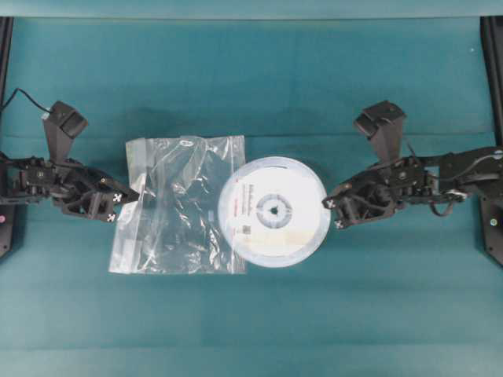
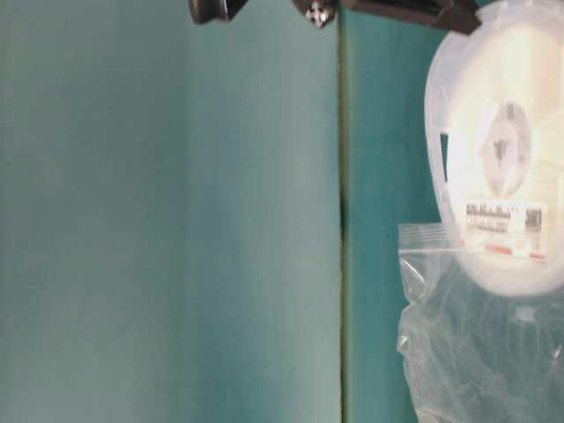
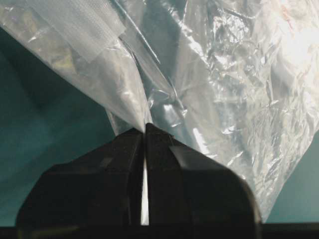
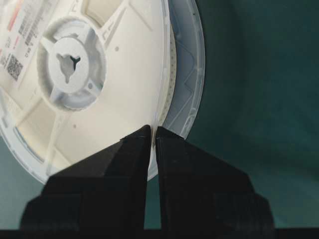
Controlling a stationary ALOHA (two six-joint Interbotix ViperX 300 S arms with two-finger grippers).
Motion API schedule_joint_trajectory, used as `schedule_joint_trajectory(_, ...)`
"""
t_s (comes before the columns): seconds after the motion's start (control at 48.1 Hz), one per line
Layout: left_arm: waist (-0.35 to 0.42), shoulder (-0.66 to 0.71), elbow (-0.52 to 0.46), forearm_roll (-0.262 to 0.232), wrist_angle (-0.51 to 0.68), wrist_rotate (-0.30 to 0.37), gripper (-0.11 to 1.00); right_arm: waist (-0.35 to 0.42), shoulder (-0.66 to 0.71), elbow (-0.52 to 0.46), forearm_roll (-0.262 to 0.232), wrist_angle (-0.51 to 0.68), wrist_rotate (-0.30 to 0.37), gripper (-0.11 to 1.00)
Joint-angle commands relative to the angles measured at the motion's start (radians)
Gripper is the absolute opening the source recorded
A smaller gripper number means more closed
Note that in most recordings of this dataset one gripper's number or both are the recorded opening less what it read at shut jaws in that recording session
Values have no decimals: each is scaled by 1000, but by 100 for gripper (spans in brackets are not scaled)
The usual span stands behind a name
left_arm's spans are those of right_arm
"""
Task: Take out the reel from the clear zip bag.
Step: 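Pull the reel rightward out of the bag while the left gripper holds the bag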
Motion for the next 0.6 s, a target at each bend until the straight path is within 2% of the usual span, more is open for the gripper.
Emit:
schedule_joint_trajectory(0.0,-2,-3,-11,3,2,3,-1,-5,-38,17,2,-3,14,7)
schedule_joint_trajectory(0.353,-2,-3,-12,3,2,5,-1,-26,-141,110,2,5,28,7)
schedule_joint_trajectory(0.582,-2,-2,-11,3,2,6,-1,-38,-195,144,2,49,28,7)
